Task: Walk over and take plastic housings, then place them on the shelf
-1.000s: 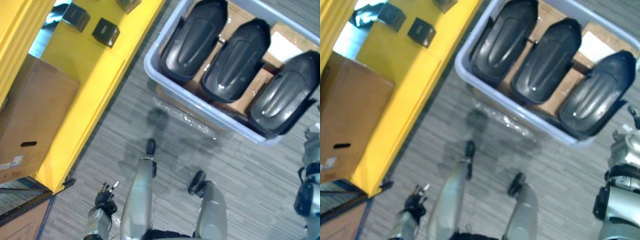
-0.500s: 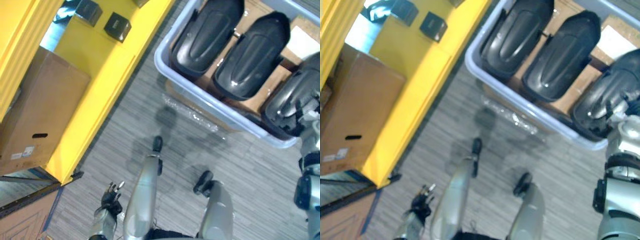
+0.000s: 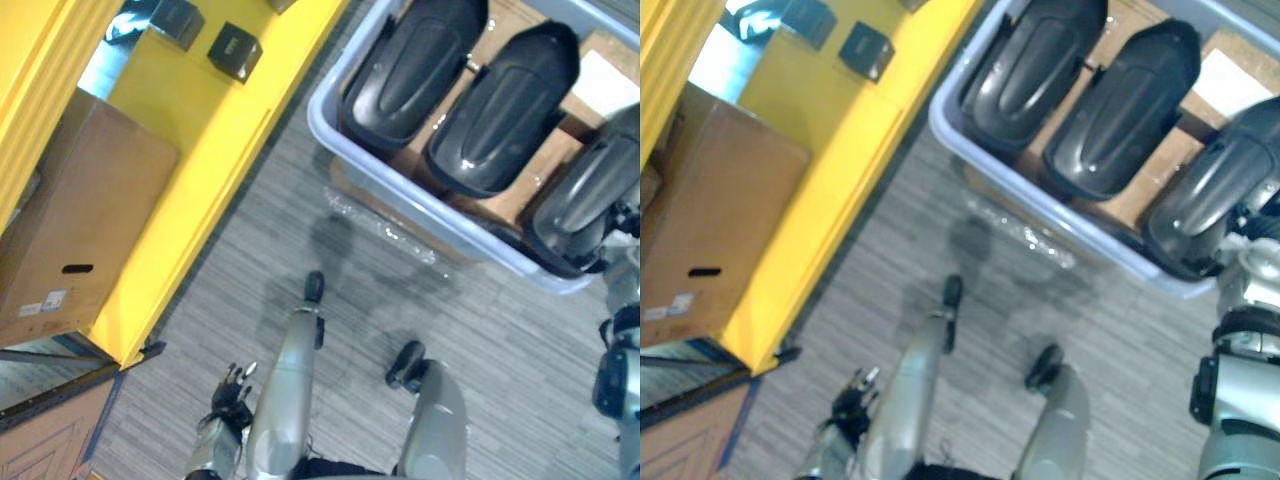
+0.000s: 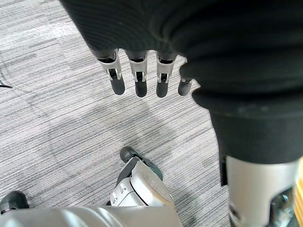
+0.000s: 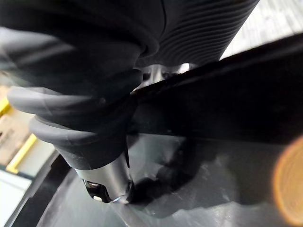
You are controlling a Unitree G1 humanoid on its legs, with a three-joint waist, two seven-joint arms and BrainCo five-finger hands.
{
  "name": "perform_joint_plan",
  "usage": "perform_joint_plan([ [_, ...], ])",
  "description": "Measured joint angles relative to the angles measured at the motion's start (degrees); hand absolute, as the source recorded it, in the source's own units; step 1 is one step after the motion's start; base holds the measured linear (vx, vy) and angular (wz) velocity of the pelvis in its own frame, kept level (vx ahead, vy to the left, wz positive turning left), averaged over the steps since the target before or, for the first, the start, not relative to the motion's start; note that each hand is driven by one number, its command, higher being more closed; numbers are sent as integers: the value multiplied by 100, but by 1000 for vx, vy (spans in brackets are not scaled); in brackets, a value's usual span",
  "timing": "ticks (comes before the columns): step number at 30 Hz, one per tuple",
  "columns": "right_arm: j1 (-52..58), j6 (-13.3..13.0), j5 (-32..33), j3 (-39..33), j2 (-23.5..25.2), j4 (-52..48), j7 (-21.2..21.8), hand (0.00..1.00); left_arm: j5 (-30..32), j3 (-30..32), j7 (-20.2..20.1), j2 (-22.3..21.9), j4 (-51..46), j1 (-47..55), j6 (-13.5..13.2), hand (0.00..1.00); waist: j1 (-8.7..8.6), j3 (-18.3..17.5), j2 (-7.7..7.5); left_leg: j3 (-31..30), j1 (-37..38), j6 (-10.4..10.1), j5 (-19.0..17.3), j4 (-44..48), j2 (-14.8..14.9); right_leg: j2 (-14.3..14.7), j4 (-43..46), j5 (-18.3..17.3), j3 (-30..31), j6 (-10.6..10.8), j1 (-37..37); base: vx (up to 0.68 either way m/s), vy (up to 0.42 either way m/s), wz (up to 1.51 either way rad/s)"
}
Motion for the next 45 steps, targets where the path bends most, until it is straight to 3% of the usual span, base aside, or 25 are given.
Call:
perform_joint_plan([
  [8, -4, 160, -153, 161, 39, 19, -3, 100, -151, -155, 28, 4, -12, -50, -163, 0, 38, -7, 11, 14, 103, -5, 122, -138, -15, -17, 12, 2, -1, -2, 28, 3, -6, 1],
  [10, 0, 217, -286, 214, 88, 24, -9, 100, -157, -216, 52, -4, -52, -52, -344, 0, 48, -10, 16, 15, 214, -13, 159, -191, -17, -20, 6, 2, -12, -3, 124, 6, -34, 3],
  [14, 21, 226, -462, 258, 134, 27, -33, 100, -182, -269, 144, -31, -273, -53, -486, 0, 51, -98, 127, 13, 270, -12, 177, -232, -12, -16, 1, 4, -35, -4, 186, -1, -8, 0],
  [19, 114, 196, -839, 276, 265, -141, -470, 100, -657, -265, 420, 11, -785, -61, -755, 0, -7, -100, 126, 47, 642, 21, 200, -428, -7, -19, -124, 14, -78, 1, 555, 8, -16, 3],
  [22, 344, 187, -1040, 230, 261, -805, -877, 100, -662, -221, 847, 117, -1624, -44, -811, 0, -36, -115, 76, 215, 943, 50, 215, -587, 41, -24, -240, 23, -65, 17, 814, 102, -33, -9],
  [23, 1086, 190, -1848, -500, 365, -2437, -1480, 100, 336, 377, 1521, 909, -4312, 121, -745, 0, -204, -113, -271, 524, 1957, 22, 263, -1089, 60, 52, -1007, 211, -67, 133, 1812, 302, -51, -24],
  [26, 1076, 190, -2040, -721, 364, -2499, -1615, 100, 547, 432, 1527, 1024, -4335, 123, -644, 0, -331, -188, -448, 663, 2006, 38, 274, -1068, 109, 105, -1238, 312, -74, 158, 1967, 163, 4, -11],
  [28, 1120, 282, -2032, -938, 411, -2686, -1591, 100, 548, 450, 1563, 1032, -4607, 82, -371, 0, -397, -172, -489, 717, 2137, 35, 272, -1092, 197, 237, -1560, 489, -121, 211, 2185, 72, 12, -8],
  [29, 1431, 436, -2068, -1202, 715, -3322, -1569, 100, 616, 519, 1600, 1117, -5290, 83, -13, 0, -385, -151, -519, 841, 2627, 34, 273, -1371, 245, 373, -2078, 732, -201, 274, 2763, 131, -1, -21],
  [30, 1901, 398, -2462, -1182, 1062, -4090, -1544, 100, 1060, 459, 1492, 1382, -5950, 79, 187, 0, -399, -473, -603, 967, 3085, 21, 242, -1774, 245, 442, -2573, 977, -225, 341, 3191, 158, -5, -31],
  [31, 2215, 213, -2962, -1028, 1212, -4635, -1478, 100, 1308, 363, 1248, 1698, -6275, -2, 257, 0, -445, -929, -702, 1046, 3131, 6, 137, -2018, 190, 440, -2816, 1029, -231, 341, 3245, 115, -5, -24],
  [32, 2307, 47, -3242, -920, 1234, -4927, -1446, 100, 1436, 311, 1092, 1896, -6360, -165, 320, 0, -471, -1104, -739, 1120, 3171, 7, 136, -2075, 158, 414, -2938, 1032, -228, 336, 3308, 174, 9, -28],
  [34, 2197, -488, -3952, -554, 1218, -5620, -1183, 100, 1477, 174, 580, 2197, -6356, -994, 744, 0, -644, -1252, -736, 1263, 3448, 28, 194, -2088, 185, 433, -3093, 1256, -128, 368, 3493, 124, 40, -28],
  [38, 2190, -924, -4467, -85, 1448, -5754, -877, 100, 1559, -594, 120, 2117, -6230, -1331, 1327, 0, -755, -1462, -789, 1514, 3870, 31, 345, -2532, 224, 502, -3242, 1610, -51, 283, 3554, 36, 54, -33],
  [40, 2190, -1054, -4574, 126, 1577, -5754, -784, 100, 1644, -805, 14, 1970, -6143, -1338, 1528, 0, -791, -1475, -789, 1584, 4052, 33, 479, -2818, 206, 503, -3244, 1684, -46, 273, 3548, 10, 32, -20],
  [45, 2189, -1297, -4699, 770, 1751, -5764, -552, 100, 1647, -1400, -1, 1601, -6022, -1345, 1703, 0, -805, -1563, -725, 1573, 4310, 67, 880, -3485, 135, 525, -3259, 1712, -54, 232, 3535, -29, 18, 3],
])
